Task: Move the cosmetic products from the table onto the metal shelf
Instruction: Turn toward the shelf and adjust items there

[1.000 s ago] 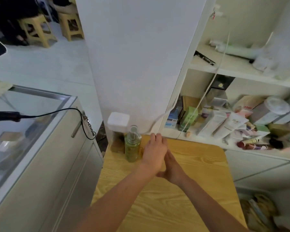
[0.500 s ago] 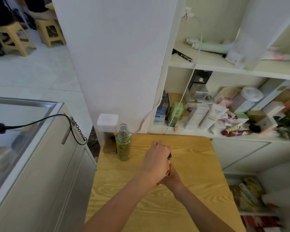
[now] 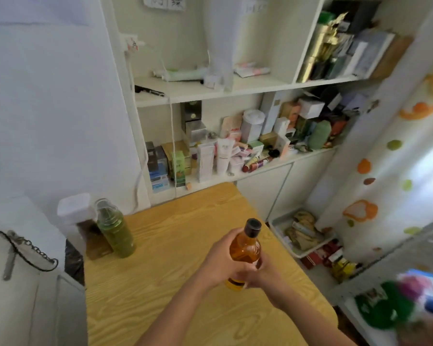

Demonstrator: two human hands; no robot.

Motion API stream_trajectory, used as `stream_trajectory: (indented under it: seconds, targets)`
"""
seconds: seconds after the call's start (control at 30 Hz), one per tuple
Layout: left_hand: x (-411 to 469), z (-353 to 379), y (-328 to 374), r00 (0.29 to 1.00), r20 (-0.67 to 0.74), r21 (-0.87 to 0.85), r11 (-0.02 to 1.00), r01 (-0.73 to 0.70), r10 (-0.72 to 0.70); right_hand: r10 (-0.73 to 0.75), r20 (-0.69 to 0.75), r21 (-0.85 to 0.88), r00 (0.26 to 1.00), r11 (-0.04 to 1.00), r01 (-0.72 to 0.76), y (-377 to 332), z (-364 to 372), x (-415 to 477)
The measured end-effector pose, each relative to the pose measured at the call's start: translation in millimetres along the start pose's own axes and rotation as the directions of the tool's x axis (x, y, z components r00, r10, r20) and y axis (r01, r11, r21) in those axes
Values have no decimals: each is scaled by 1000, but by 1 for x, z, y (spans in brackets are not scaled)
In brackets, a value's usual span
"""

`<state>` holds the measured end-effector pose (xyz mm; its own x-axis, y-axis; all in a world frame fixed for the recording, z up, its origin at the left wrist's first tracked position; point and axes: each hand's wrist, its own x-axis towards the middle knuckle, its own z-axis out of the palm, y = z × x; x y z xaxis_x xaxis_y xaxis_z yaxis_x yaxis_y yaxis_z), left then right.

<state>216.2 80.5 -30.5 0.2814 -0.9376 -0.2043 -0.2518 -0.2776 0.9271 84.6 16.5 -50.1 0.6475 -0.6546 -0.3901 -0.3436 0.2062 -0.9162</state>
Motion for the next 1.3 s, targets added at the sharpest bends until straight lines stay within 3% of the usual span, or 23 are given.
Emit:
stream_trajectory:
  seconds: [0.2,0.4,0.7,0.77,0.83,1.1,1.2,1.3]
  targets:
    - [0,98,62,974,192,78,987,-139,122,-50,-276,34,960,998,62,13,-83,-92]
    - [-43,235,147,867,412,31,946,-322,281,-123,-561,46,819,983,179,64,-178,-232]
    - [-178,491,229,547,742,-98,870,-482,387,-39,-887,55,461,981,188,164,-282,-491]
    - [-220,549,244,435,816,-128,854,-505,380,13,-938,86,347,977,197,192,-295,-554]
    - [-243,581,254,372,846,-159,848,-505,381,51,-951,123,304,967,221,206,-302,-589]
    - [-356,760,283,35,944,-246,773,-585,327,199,-976,164,-91,942,291,278,-331,-745]
    - [-392,825,287,-44,948,-282,766,-578,316,236,-956,179,-175,941,287,312,-354,-795]
    - [-420,893,292,-92,949,-299,764,-571,303,280,-937,210,-210,929,303,343,-387,-843]
